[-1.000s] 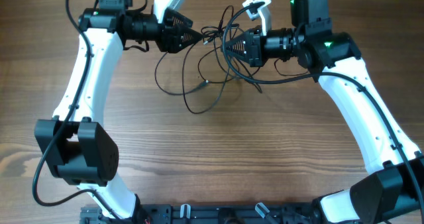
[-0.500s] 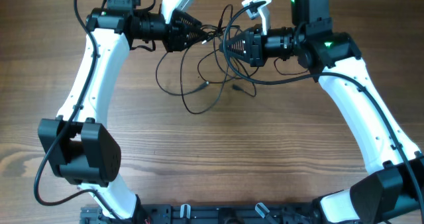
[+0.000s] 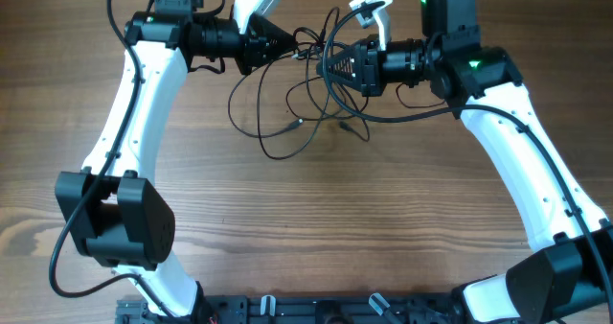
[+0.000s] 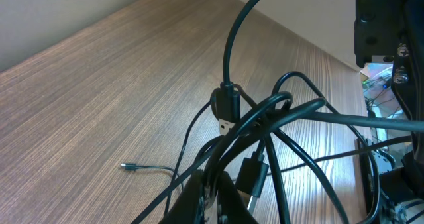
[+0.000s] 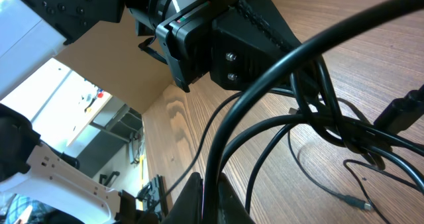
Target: Untangle cables
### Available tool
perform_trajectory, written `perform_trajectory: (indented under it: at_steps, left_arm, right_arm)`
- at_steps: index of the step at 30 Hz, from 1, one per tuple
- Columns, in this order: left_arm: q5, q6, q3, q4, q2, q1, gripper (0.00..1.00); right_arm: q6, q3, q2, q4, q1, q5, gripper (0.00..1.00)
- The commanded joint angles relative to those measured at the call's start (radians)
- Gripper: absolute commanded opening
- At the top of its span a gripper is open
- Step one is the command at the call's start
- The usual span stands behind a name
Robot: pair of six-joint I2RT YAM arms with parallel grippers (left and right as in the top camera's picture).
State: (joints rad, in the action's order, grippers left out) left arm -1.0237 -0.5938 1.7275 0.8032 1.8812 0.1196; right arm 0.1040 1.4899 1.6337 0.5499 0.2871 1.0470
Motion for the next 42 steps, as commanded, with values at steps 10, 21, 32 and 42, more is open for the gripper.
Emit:
perform_trajectory:
  at_steps: [10, 21, 32, 42]
  left_arm:
    - [-0.061, -0.002, 0.010, -0.004, 0.000, 0.002, 0.43]
    - [-0.061, -0.001, 0.010, -0.030, 0.000, 0.003, 0.07]
    - [-0.056, 0.022, 0.010, -0.037, 0.000, -0.027, 0.04]
    - [-0.050, 0.063, 0.010, 0.009, 0.000, -0.137, 0.04]
  right_arm:
    - [0.001, 0.004, -0.027, -0.011, 0.011, 0.036, 0.05]
    - [0.001, 0.004, -0.027, -0.023, 0.011, 0.092, 0.05]
    - [0.005, 0.004, -0.027, -0.016, 0.011, -0.039, 0.05]
    - [0.082, 0.000, -0.020, 0.115, 0.011, -0.662, 0.05]
